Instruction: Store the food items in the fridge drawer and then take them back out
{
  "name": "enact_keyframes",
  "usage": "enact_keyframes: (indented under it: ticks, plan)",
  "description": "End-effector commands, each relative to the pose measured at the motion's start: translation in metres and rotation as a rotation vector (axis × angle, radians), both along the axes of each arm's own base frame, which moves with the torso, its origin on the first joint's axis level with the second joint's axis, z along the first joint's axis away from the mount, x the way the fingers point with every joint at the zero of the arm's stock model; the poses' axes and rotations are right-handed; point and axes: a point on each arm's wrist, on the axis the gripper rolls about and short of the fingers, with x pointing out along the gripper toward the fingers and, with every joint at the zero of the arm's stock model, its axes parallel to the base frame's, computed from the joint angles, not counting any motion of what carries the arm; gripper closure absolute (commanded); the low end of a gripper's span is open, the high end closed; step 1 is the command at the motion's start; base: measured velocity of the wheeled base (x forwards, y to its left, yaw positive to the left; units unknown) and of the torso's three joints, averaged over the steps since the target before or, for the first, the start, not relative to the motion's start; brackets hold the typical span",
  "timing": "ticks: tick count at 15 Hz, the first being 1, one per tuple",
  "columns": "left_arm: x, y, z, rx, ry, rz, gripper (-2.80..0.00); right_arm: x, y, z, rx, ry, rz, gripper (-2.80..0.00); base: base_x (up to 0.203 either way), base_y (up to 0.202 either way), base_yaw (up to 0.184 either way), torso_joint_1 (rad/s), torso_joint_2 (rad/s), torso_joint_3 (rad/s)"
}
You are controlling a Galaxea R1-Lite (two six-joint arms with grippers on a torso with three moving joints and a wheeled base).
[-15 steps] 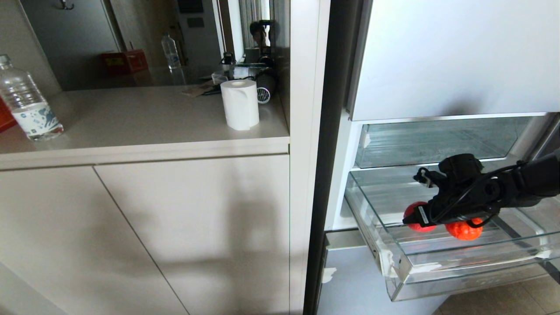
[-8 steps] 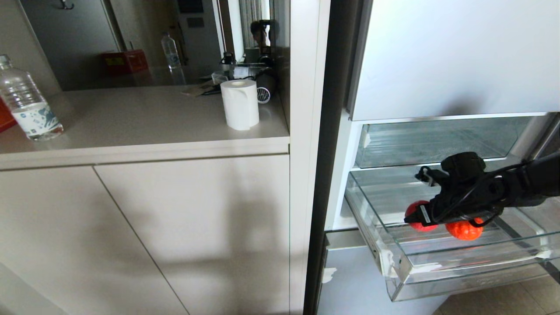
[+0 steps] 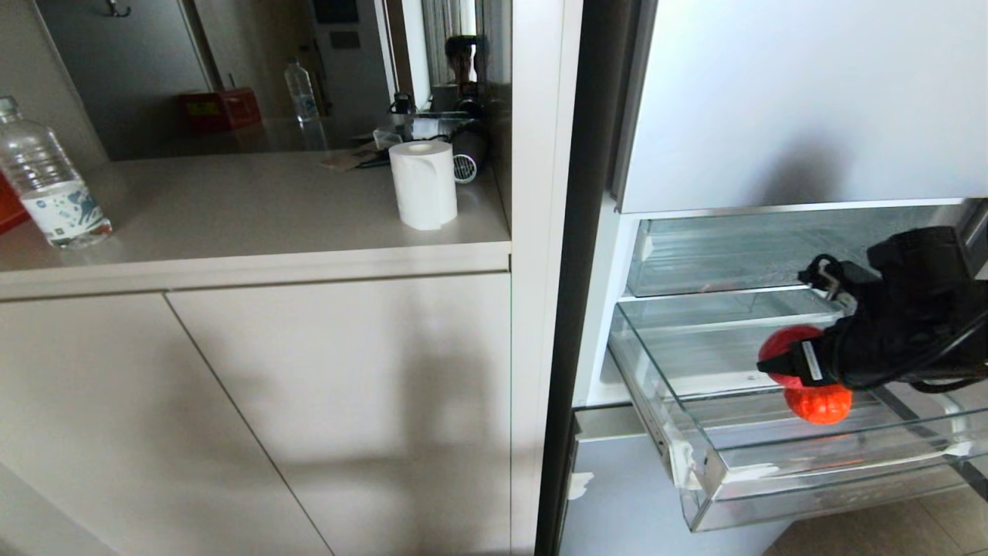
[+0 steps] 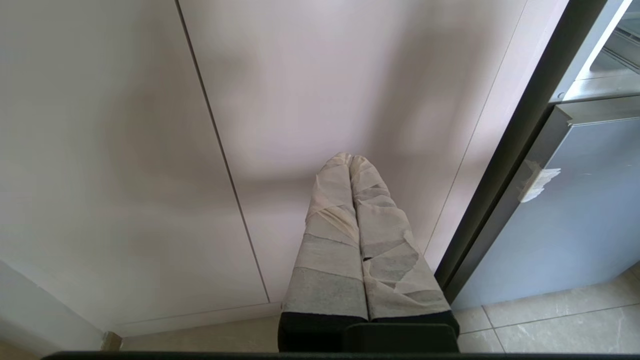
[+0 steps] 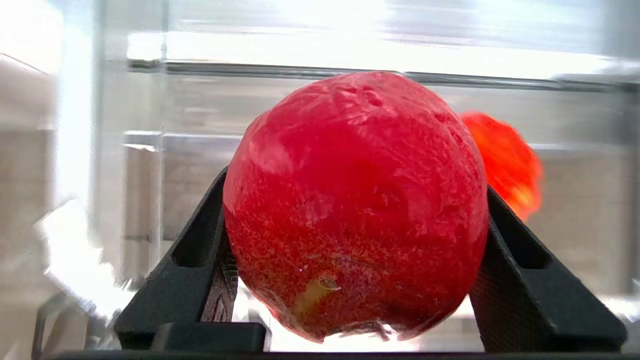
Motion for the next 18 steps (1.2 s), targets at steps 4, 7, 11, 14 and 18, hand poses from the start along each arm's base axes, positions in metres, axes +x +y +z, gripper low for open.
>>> enact_keyframes:
  ticks: [4, 7, 11, 14, 18]
  plan:
    - [0.000, 0.000, 0.000, 0.000, 0.002, 0.001, 0.00, -0.092, -0.003, 0.055, -0.039, -0.224, -0.136, 0.00, 0.000, 0.000, 0.000, 0.000, 0.00, 0.000]
    - [0.000, 0.000, 0.000, 0.000, 0.002, 0.001, 0.00, -0.132, -0.010, 0.061, -0.060, -0.295, -0.232, 0.00, 0.000, 0.000, 0.000, 0.000, 0.00, 0.000]
    - [0.000, 0.000, 0.000, 0.000, 0.002, 0.001, 0.00, -0.160, -0.018, 0.047, -0.060, -0.333, -0.317, 0.00, 0.000, 0.000, 0.000, 0.000, 0.00, 0.000]
    - [0.000, 0.000, 0.000, 0.000, 0.002, 0.000, 0.00, -0.167, -0.020, 0.054, -0.017, -0.449, -0.378, 0.00, 0.000, 0.000, 0.000, 0.000, 0.00, 0.000]
    - [0.000, 0.000, 0.000, 0.000, 0.002, 0.001, 0.00, -0.191, -0.035, 0.068, -0.002, -0.568, -0.563, 0.00, 0.000, 0.000, 0.000, 0.000, 0.00, 0.000]
